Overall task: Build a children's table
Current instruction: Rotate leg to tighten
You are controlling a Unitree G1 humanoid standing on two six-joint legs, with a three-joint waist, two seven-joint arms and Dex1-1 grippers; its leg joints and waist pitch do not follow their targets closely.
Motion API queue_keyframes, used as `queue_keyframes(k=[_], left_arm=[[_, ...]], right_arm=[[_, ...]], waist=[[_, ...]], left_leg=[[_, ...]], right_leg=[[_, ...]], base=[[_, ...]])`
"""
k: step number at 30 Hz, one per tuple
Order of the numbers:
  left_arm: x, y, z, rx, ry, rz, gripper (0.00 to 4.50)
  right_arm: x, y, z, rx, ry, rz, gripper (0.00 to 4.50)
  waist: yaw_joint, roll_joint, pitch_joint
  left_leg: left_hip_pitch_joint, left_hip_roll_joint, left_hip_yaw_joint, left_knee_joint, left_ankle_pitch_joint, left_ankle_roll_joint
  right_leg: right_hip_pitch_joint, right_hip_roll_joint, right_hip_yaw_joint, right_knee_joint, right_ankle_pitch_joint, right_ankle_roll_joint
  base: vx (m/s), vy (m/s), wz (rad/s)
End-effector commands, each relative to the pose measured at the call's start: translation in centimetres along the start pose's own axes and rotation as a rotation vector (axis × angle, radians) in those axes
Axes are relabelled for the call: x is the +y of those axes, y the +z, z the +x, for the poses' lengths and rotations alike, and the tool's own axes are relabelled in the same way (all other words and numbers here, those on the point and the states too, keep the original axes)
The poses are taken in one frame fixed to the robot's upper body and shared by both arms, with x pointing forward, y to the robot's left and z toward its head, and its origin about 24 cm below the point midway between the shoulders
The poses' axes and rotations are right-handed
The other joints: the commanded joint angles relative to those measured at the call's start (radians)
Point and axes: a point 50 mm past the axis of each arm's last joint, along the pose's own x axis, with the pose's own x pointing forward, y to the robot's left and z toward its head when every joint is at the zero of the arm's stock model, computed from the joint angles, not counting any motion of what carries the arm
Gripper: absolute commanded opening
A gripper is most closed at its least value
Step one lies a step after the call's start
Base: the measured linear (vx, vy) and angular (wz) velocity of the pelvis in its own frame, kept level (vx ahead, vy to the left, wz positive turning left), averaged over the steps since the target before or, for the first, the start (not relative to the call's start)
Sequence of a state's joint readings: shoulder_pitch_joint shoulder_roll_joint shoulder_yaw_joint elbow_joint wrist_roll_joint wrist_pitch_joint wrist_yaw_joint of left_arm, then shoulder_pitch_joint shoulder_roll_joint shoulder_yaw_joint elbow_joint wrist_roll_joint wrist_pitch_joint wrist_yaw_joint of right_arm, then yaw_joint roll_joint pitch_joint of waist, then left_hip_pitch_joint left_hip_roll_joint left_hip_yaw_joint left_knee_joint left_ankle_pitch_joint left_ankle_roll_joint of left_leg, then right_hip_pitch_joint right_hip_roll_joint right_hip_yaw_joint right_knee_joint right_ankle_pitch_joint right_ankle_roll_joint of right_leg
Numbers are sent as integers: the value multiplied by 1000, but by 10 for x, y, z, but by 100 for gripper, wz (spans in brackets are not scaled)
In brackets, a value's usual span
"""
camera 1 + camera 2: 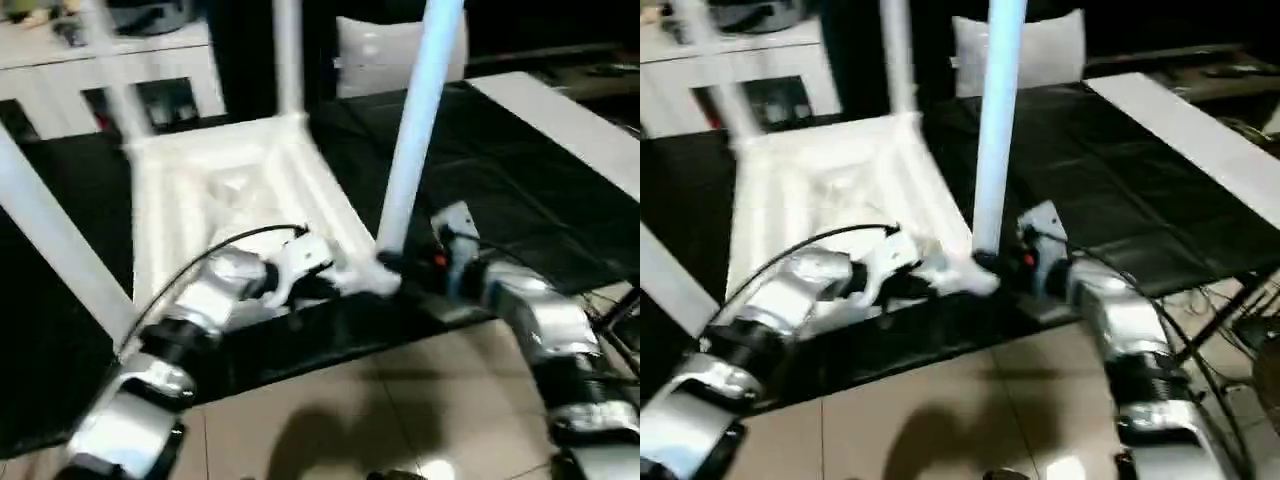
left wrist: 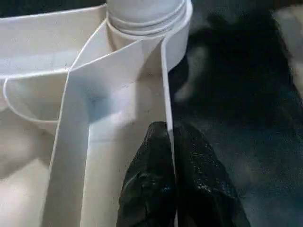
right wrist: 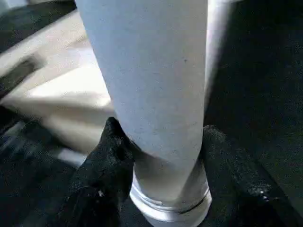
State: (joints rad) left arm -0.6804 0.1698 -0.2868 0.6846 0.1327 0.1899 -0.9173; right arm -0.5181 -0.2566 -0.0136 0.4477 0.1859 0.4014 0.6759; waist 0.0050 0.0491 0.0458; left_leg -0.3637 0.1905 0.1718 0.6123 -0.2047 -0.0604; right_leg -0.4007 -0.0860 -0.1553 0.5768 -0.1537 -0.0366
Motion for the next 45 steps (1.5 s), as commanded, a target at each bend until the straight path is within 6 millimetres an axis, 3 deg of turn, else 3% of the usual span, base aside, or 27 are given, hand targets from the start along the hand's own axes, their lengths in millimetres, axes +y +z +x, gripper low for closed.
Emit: queue_keyframes(k=[1, 2, 3, 6, 7, 10, 11, 17, 19, 23, 31, 33, 39, 40, 45], left_arm=[[-18, 31, 21, -105, -69, 41, 0], [-18, 32, 22, -106, -59, 35, 0], [-18, 33, 24, -109, -51, 30, 0], [-17, 34, 23, -106, -31, 24, 0], [-15, 32, 22, -99, -26, 30, 0], [-13, 28, 17, -84, -41, 66, 0], [-13, 25, 15, -76, -51, 81, 0], [-11, 15, 6, -38, -129, 149, 0], [-12, 8, -1, -8, -212, 208, 0], [-16, 2, -7, 8, -313, 256, 0], [-24, -9, -20, 83, -518, 384, 0], [-25, -9, -21, 85, -541, 393, 0], [-31, -7, -23, 93, -629, 423, 0], [-32, -8, -23, 99, -637, 430, 0], [-32, -9, -22, 102, -644, 433, 0]], right_arm=[[2, 2, 11, -8, -90, 19, 230], [3, 3, 12, -18, -102, 23, 264], [3, 3, 12, -34, -107, 22, 264], [3, 5, 10, -63, -100, 8, 290], [3, 6, 7, -71, -86, 3, 312], [1, 6, -1, -83, -32, -17, 324], [0, 6, -5, -82, -6, -32, 348], [-4, 6, -24, -68, 139, -103, 400], [-5, 6, -38, -28, 269, -149, 406], [-5, 5, -51, 23, 380, -183, 447], [-4, 0, -68, 183, 617, -256, 447], [-3, -1, -69, 187, 640, -249, 413], [5, -5, -66, 192, 711, -217, 366], [6, -6, -65, 187, 718, -211, 360], [9, -7, -64, 185, 757, -194, 326]], waist=[[9, -18, -71], [11, -18, -73], [10, -22, -74], [19, -19, -79], [34, -17, -81], [46, -19, -83], [51, -19, -82], [65, -15, -75], [72, -15, -74], [88, -18, -75], [103, -20, -77], [107, -19, -77], [111, -20, -77], [112, -16, -76], [109, -19, -77]], left_leg=[[-1, 22, -14, -58, -146, 79], [-3, 25, -14, -59, -135, 90], [-6, 26, -15, -59, -125, 96], [-4, 33, -14, -57, -85, 117], [-3, 35, -13, -58, -57, 137], [-7, 36, -14, -57, -26, 158], [-6, 38, -14, -57, -20, 164], [0, 43, -13, -62, -86, 143], [5, 45, -13, -64, -110, 132], [3, 46, -12, -63, -114, 136], [2, 49, -12, -62, -98, 139], [3, 51, -12, -62, -94, 138], [4, 54, -13, -65, -102, 122], [3, 53, -14, -64, -106, 119], [2, 49, -13, -64, -106, 113]], right_leg=[[62, -70, 44, -104, -461, -55], [63, -70, 47, -100, -432, -64], [65, -70, 49, -95, -411, -69], [64, -74, 58, -81, -322, -111], [64, -74, 62, -71, -268, -129], [69, -75, 64, -61, -209, -142], [69, -77, 65, -59, -199, -146], [67, -76, 63, -72, -283, -124], [64, -77, 65, -74, -298, -120], [64, -78, 65, -71, -299, -120], [63, -79, 67, -64, -278, -132], [61, -81, 69, -63, -274, -135], [62, -82, 69, -62, -282, -143], [62, -82, 68, -62, -286, -142], [64, -80, 66, -66, -305, -126]], base=[[0, 0, 0], [0, 0, 0], [0, 0, 0], [0, 0, 0], [0, 0, 0], [0, 0, 0], [0, 0, 0], [0, 0, 0], [0, 0, 0], [0, 0, 0], [0, 0, 0], [0, 0, 0], [0, 0, 0], [0, 0, 0], [0, 0, 0]])
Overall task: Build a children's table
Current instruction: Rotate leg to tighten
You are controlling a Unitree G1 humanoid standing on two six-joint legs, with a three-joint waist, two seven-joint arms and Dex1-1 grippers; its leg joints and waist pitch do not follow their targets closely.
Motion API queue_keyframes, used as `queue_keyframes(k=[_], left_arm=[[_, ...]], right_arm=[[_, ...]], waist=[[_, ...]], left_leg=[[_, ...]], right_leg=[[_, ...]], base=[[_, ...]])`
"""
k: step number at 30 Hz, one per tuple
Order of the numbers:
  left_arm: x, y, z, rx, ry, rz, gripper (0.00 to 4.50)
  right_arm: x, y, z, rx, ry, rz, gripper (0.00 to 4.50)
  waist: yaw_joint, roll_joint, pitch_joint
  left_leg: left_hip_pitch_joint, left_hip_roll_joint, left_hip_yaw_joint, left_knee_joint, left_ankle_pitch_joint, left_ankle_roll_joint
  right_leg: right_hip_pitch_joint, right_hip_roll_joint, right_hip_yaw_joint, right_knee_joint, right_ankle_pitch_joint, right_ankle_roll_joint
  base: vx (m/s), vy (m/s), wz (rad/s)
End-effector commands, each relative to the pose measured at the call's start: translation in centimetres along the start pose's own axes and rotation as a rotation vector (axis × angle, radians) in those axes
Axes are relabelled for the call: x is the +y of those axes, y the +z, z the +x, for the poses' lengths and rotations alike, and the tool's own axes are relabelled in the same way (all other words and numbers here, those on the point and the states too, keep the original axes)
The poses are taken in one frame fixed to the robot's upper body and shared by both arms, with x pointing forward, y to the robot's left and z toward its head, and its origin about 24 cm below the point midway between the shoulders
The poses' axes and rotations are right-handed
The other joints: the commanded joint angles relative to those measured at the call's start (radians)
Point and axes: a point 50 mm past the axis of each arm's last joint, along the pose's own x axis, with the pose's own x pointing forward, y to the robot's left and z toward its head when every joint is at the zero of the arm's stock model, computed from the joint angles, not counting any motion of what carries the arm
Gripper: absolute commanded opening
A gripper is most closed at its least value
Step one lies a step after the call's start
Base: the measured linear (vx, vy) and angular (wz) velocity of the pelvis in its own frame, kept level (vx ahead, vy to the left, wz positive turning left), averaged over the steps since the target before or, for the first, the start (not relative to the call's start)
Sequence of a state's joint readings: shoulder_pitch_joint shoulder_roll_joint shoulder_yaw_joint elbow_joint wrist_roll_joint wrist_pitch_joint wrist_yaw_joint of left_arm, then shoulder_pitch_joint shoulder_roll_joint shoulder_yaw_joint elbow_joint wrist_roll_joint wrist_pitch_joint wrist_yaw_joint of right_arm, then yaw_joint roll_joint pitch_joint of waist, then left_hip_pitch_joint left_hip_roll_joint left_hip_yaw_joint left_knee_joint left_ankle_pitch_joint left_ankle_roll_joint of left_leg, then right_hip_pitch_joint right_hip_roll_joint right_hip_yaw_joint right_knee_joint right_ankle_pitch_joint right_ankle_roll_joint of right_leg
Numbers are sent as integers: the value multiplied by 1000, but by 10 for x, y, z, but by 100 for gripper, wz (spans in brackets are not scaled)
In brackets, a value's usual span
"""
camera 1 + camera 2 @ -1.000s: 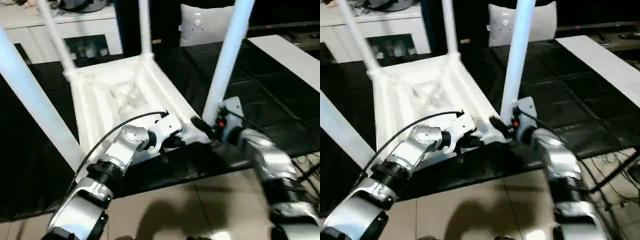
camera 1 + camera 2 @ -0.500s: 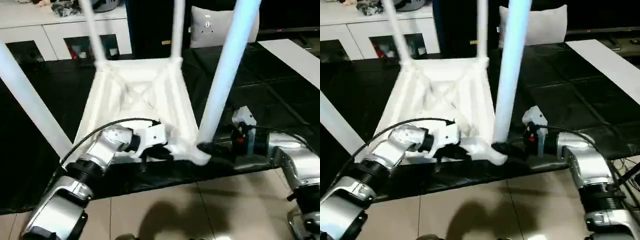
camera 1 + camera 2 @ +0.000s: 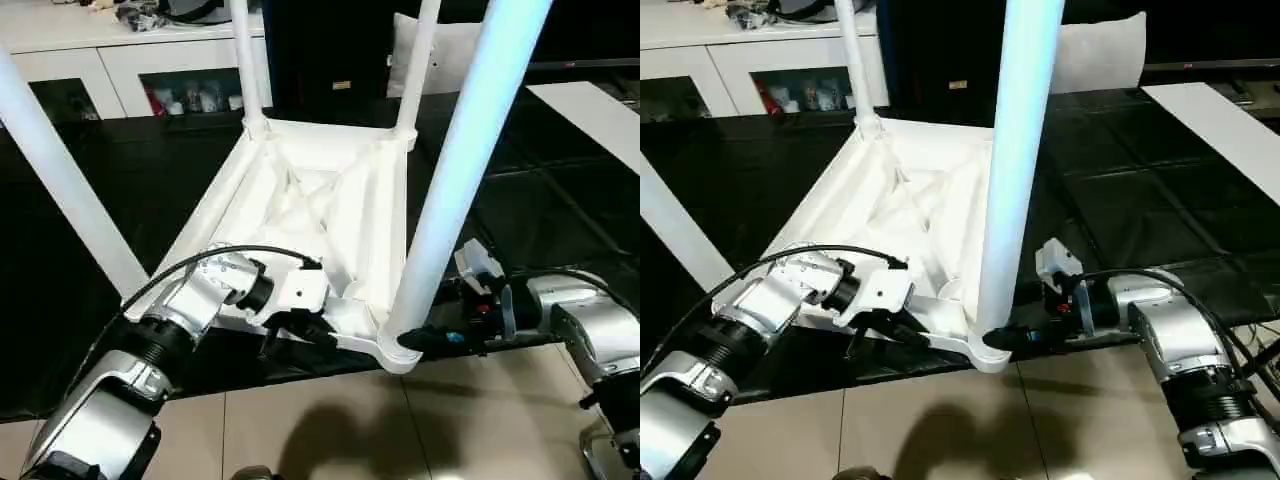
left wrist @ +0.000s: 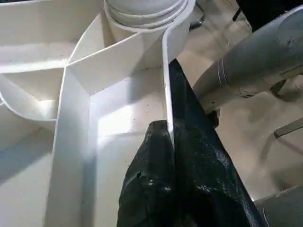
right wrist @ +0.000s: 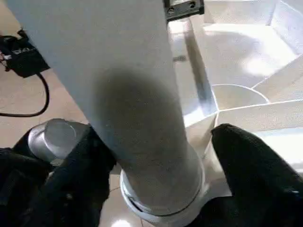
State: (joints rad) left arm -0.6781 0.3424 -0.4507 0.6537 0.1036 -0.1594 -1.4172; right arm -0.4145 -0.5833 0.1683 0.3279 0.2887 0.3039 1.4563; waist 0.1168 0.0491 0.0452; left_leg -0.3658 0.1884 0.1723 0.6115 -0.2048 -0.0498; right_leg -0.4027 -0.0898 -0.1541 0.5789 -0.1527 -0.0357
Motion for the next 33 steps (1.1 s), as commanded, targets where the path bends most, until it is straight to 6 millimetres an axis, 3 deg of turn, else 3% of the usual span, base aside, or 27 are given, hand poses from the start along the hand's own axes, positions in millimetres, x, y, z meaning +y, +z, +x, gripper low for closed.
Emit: queue_keyframes(k=[1, 12, 14, 18, 19, 20, 21, 22, 26, 27, 28, 29, 31, 32, 33], left_arm=[[-8, 3, 14, 33, -126, 53, 0], [-8, 1, 13, 5, -108, 14, 0], [-6, 4, 14, -48, -68, -34, 0], [5, 12, 20, -131, 88, -163, 0], [12, 15, 23, -151, 166, -208, 0], [12, 15, 23, -151, 166, -208, 0], [14, 17, 24, -158, 195, -225, 0], [17, 19, 26, -165, 226, -240, 0], [26, 27, 32, -186, 321, -276, 0], [33, 33, 35, -207, 402, -303, 0], [36, 35, 36, -215, 430, -313, 0], [40, 38, 38, -224, 480, -332, 0], [42, 41, 41, -218, 511, -347, 0], [41, 41, 42, -214, 513, -346, 0], [41, 41, 43, -206, 518, -340, 0]], right_arm=[[2, 3, 3, -22, 25, -4, 304], [4, 1, 6, -65, 68, 29, 225], [2, 0, 9, -100, 24, 51, 218], [-19, 1, 23, -135, -316, 78, 211], [-28, 5, 29, -149, -447, 109, 209], [-28, 5, 29, -149, -447, 109, 209], [-31, 6, 31, -152, -488, 123, 209], [-35, 7, 33, -160, -537, 143, 205], [-44, 12, 40, -180, -675, 195, 201], [-50, 15, 42, -200, -780, 205, 201], [-52, 16, 43, -206, -816, 204, 201], [-55, 18, 43, -221, -884, 201, 201], [-56, 19, 44, -250, -932, 207, 201], [-57, 20, 43, -266, -943, 211, 254], [-56, 20, 42, -277, -936, 202, 268]], waist=[[-2, -19, -77], [-1, -18, -77], [-2, -17, -75], [-15, -19, -67], [-32, -16, -61], [-52, -19, -58], [-58, -18, -59], [-82, -20, -58], [-106, -19, -63], [-109, -18, -62], [-113, -11, -62], [-118, -14, -65], [-122, -11, -68], [-122, -12, -71], [-123, -14, -72]], left_leg=[[5, 52, -13, -63, -103, 102], [4, 52, -13, -63, -101, 100], [3, 51, -13, -64, -106, 96], [7, 45, -12, -67, -140, 68], [9, 37, -15, -68, -172, 41], [2, 32, -18, -67, -192, 25], [6, 30, -20, -66, -206, 22], [11, 23, -18, -59, -232, 30], [10, 18, -19, -55, -233, 43], [10, 18, -18, -56, -235, 49], [9, 19, -18, -54, -233, 50], [10, 20, -19, -55, -230, 52], [1, 25, -23, -59, -211, 62], [0, 30, -24, -59, -195, 72], [-2, 30, -23, -59, -184, 78]], right_leg=[[66, -77, 65, -68, -303, -127], [65, -77, 65, -68, -301, -129], [66, -77, 63, -70, -312, -128], [63, -77, 57, -86, -417, -96], [64, -76, 46, -100, -501, -62], [69, -71, 37, -107, -541, -37], [68, -72, 32, -112, -560, -25], [64, -70, 27, -126, -588, -4], [60, -67, 23, -126, -563, -10], [60, -67, 24, -128, -563, -10], [59, -66, 24, -125, -553, -14], [59, -63, 21, -127, -537, -15], [66, -67, 27, -116, -484, -31], [65, -69, 31, -111, -447, -47], [66, -70, 34, -108, -426, -56]], base=[[0, 0, 0], [0, 0, 0], [0, 0, 0], [0, 0, 0], [0, 0, 0], [0, 0, 0], [0, 0, 0], [0, 0, 0], [0, 0, 0], [0, 0, 0], [0, 0, 0], [0, 0, 0], [0, 0, 0], [0, 0, 0], [0, 0, 0]])
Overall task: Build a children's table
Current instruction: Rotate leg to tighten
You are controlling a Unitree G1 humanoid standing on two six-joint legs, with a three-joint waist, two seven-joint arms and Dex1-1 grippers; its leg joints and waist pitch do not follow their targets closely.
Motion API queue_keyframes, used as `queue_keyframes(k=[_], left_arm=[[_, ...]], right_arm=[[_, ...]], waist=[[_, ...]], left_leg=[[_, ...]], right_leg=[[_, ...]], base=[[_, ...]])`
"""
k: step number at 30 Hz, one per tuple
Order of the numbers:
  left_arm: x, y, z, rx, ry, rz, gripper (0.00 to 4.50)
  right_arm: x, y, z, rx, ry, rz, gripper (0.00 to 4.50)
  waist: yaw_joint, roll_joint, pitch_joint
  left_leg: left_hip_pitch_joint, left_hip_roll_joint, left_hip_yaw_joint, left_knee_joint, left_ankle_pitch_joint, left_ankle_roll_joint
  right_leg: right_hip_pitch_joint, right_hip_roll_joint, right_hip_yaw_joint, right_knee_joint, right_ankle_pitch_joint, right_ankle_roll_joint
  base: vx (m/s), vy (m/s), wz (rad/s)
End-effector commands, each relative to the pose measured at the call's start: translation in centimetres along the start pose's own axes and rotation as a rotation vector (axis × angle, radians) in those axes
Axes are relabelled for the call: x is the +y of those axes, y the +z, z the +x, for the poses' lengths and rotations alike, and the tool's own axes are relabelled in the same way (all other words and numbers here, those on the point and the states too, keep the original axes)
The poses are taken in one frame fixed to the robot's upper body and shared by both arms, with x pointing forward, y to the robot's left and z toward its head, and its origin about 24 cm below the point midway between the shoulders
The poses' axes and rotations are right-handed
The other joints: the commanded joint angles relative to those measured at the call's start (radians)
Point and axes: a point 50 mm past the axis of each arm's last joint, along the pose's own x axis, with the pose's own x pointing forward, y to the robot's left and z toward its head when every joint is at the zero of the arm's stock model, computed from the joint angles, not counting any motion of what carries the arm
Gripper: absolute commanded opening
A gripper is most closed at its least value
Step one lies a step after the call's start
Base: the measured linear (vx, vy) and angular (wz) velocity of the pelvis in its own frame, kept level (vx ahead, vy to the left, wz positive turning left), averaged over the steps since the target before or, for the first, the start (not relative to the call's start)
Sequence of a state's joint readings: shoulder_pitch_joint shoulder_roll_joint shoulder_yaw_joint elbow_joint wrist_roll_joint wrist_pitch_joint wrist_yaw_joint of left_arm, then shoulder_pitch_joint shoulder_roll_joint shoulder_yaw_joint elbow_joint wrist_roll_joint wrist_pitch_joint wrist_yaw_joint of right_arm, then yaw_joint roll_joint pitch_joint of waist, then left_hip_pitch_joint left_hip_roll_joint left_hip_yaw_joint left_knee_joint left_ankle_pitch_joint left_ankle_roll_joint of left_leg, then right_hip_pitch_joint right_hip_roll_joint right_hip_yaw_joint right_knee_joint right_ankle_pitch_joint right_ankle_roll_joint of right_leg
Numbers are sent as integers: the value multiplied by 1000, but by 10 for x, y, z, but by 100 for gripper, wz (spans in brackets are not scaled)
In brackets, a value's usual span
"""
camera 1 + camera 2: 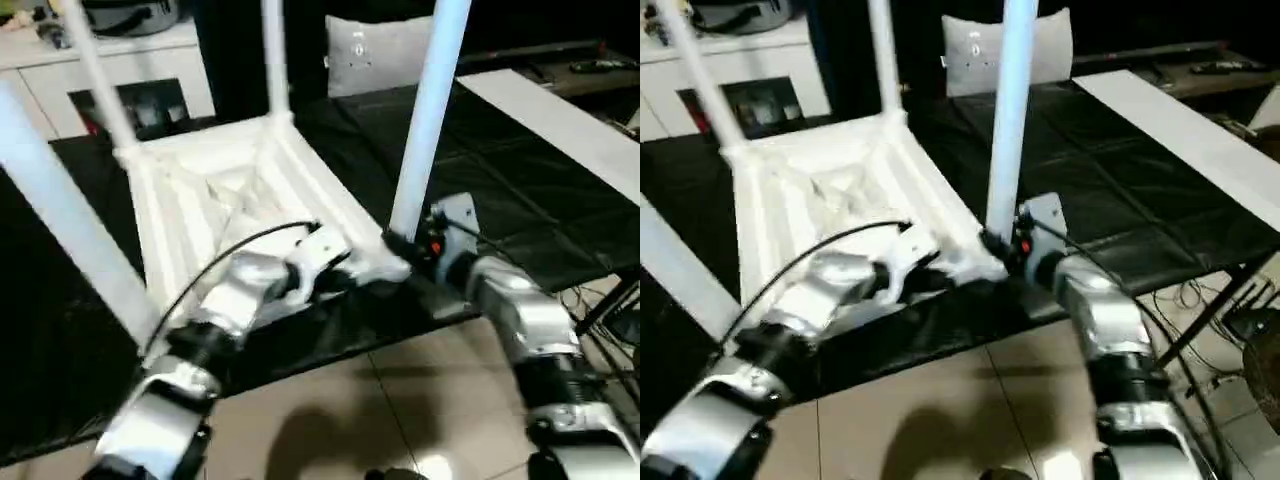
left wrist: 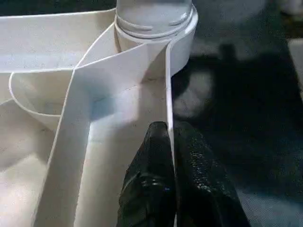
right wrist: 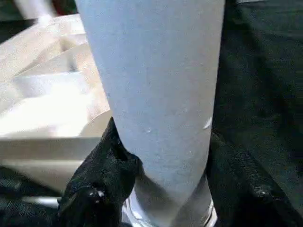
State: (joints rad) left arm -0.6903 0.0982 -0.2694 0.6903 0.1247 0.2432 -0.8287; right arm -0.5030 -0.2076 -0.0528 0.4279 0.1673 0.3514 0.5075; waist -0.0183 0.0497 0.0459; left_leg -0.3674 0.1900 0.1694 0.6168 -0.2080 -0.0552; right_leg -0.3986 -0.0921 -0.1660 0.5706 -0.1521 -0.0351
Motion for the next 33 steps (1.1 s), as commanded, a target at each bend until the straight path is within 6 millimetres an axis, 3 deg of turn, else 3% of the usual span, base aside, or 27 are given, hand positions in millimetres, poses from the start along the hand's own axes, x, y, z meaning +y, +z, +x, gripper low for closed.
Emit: queue_keyframes(k=[1, 2, 3, 4, 8, 15, 22, 27, 31, 33], left_arm=[[-16, 26, 11, -109, -80, 59, 0], [-14, 24, 9, -97, -71, 74, 0], [-12, 23, 8, -95, -67, 78, 0], [-10, 22, 6, -91, -60, 84, 0], [-3, 17, 0, -83, -46, 98, 0], [1, 3, -16, -14, -167, 211, 0], [5, -6, -26, 53, -266, 308, 0], [-6, -13, -36, 87, -495, 411, 0], [-8, -13, -38, 88, -560, 436, 0], [-9, -13, -39, 87, -575, 441, 0]], right_arm=[[0, 4, 3, -22, -17, 6, 268], [1, 3, 0, -21, 12, -1, 268], [1, 3, -2, -27, 25, -2, 287], [1, 4, -4, -38, 48, -3, 302], [1, 4, -11, -52, 101, -25, 332], [-8, 7, -34, -44, 280, -116, 383], [-13, 6, -51, 55, 465, -179, 443], [-14, 6, -60, 150, 648, -288, 443], [-9, 4, -65, 189, 783, -285, 443], [-8, 3, -65, 189, 810, -271, 417]], waist=[[11, -14, -75], [17, -13, -77], [23, -15, -80], [27, -16, -79], [56, -16, -82], [67, -13, -75], [87, -13, -76], [103, -14, -79], [125, -15, -78], [130, -14, -78]], left_leg=[[-7, 30, -20, -64, -158, 97], [-1, 35, -19, -63, -136, 110], [-4, 36, -18, -61, -101, 126], [-9, 35, -18, -60, -86, 134], [-7, 37, -14, -58, -28, 164], [1, 42, -13, -65, -90, 138], [6, 45, -12, -65, -104, 131], [4, 46, -11, -63, -96, 130], [7, 54, -10, -65, -90, 136], [11, 56, -10, -65, -93, 132]], right_leg=[[67, -70, 50, -90, -383, -76], [63, -71, 56, -85, -343, -99], [66, -72, 62, -73, -287, -125], [68, -72, 63, -69, -267, -131], [69, -73, 67, -55, -205, -145], [65, -73, 68, -68, -298, -119], [62, -72, 74, -61, -269, -136], [63, -77, 74, -60, -276, -132], [58, -77, 77, -53, -254, -152], [57, -78, 78, -54, -259, -153]], base=[[0, 0, 0], [0, 0, 0], [0, 0, 0], [0, 0, 0], [0, 0, 0], [0, 0, 0], [0, 0, 0], [0, 0, 0], [0, 0, 0], [0, 0, 0]])
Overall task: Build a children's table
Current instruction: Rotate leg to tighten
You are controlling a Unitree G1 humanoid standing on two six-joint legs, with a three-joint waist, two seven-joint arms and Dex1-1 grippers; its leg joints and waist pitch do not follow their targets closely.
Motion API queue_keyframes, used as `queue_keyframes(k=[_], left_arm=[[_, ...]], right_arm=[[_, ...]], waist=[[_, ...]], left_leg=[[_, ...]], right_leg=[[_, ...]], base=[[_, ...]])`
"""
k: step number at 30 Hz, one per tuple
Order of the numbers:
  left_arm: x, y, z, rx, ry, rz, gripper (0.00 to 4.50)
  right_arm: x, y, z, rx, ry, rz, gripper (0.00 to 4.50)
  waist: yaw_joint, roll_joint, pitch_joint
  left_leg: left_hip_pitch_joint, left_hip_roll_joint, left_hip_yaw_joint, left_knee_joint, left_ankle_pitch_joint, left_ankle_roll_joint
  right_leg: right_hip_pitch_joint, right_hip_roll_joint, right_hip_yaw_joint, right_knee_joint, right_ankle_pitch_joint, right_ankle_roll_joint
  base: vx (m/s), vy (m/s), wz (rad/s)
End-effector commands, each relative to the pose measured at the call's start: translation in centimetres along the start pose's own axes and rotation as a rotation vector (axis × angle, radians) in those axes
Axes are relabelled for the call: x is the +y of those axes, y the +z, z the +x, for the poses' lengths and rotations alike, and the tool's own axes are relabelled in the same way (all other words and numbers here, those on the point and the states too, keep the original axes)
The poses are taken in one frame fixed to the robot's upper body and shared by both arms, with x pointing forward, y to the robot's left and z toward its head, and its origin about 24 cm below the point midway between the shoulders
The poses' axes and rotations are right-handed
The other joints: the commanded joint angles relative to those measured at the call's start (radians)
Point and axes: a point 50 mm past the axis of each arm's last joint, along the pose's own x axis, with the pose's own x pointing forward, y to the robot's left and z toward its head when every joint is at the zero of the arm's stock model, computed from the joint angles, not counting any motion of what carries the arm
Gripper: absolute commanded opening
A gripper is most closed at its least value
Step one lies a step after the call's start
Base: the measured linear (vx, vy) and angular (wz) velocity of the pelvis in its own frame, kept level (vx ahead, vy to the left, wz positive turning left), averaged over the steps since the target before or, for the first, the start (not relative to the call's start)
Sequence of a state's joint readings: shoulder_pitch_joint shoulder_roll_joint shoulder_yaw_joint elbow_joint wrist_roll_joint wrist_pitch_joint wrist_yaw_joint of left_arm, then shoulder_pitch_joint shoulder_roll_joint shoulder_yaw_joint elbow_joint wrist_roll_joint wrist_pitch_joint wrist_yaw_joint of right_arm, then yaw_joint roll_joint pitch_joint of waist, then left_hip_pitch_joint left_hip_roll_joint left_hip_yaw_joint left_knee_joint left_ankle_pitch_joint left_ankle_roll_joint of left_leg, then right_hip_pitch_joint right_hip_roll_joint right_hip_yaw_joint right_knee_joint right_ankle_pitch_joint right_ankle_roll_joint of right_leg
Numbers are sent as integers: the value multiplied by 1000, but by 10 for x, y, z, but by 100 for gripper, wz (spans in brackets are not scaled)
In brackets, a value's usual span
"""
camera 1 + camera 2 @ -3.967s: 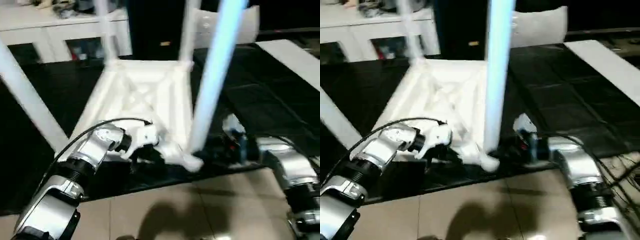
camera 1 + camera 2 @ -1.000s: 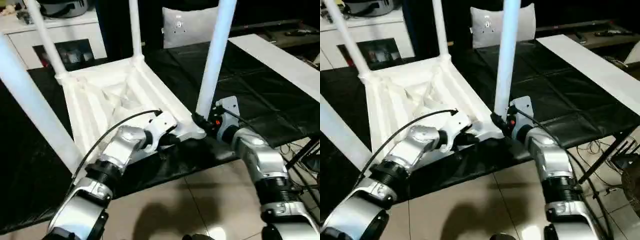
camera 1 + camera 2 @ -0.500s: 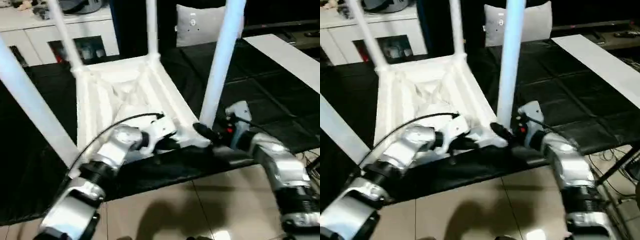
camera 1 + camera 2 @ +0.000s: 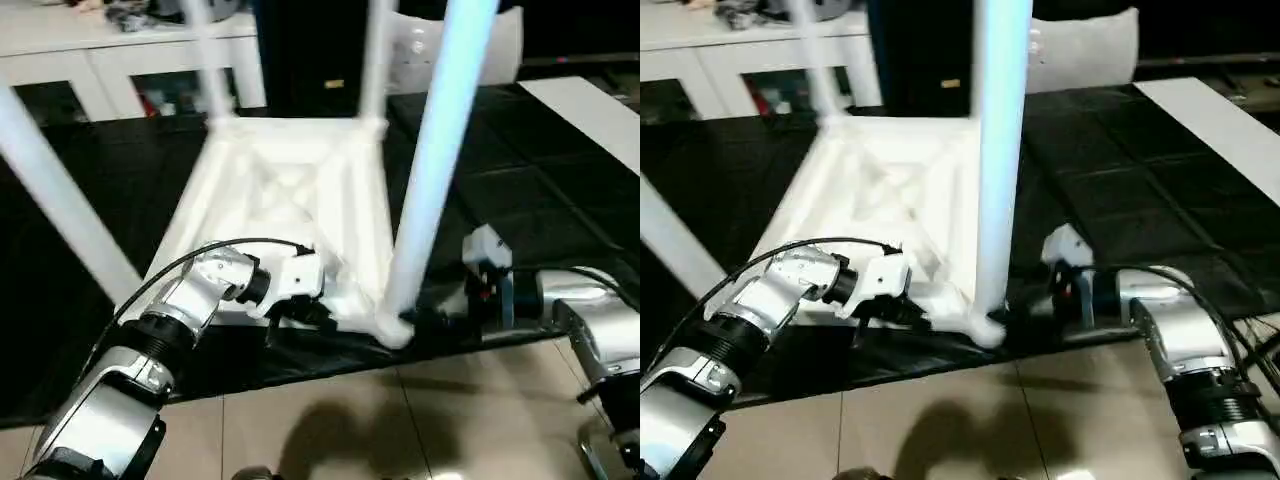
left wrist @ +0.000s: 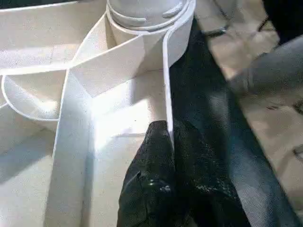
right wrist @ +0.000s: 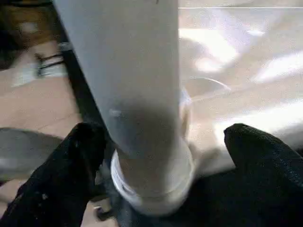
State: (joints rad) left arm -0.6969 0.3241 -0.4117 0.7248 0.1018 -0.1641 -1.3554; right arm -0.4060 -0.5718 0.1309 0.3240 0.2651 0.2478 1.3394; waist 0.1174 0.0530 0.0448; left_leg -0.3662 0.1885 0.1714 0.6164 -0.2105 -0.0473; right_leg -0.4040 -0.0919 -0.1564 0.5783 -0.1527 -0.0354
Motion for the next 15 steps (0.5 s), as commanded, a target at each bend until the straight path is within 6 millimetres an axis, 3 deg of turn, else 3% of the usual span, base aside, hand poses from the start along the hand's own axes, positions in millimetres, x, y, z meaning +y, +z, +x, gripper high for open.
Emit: queue_keyframes(k=[1, 2, 3, 15], left_arm=[[-4, 9, 8, 17, -103, 70, 0], [-4, 9, 8, 17, -110, 72, 0], [-5, 9, 8, 18, -122, 83, 0], [-6, 13, 9, -7, -161, 98, 0]], right_arm=[[1, 5, 0, -10, 64, -13, 408], [2, 5, 1, -7, 80, -13, 405], [3, 4, 2, -6, 98, -10, 388], [11, 0, 10, -18, 228, 47, 273]], waist=[[-3, -19, -77], [-1, -19, -77], [-1, -26, -77], [4, -24, -77]], left_leg=[[12, 59, -12, -66, -95, 119], [11, 60, -12, -66, -99, 115], [9, 59, -12, -67, -94, 114], [5, 56, -12, -66, -79, 111]], right_leg=[[60, -78, 71, -60, -252, -159], [61, -78, 72, -59, -249, -163], [63, -79, 72, -57, -245, -165], [64, -79, 71, -60, -271, -145]], base=[[0, 0, 0], [0, 0, 0], [0, 0, 0], [0, 0, 0]])
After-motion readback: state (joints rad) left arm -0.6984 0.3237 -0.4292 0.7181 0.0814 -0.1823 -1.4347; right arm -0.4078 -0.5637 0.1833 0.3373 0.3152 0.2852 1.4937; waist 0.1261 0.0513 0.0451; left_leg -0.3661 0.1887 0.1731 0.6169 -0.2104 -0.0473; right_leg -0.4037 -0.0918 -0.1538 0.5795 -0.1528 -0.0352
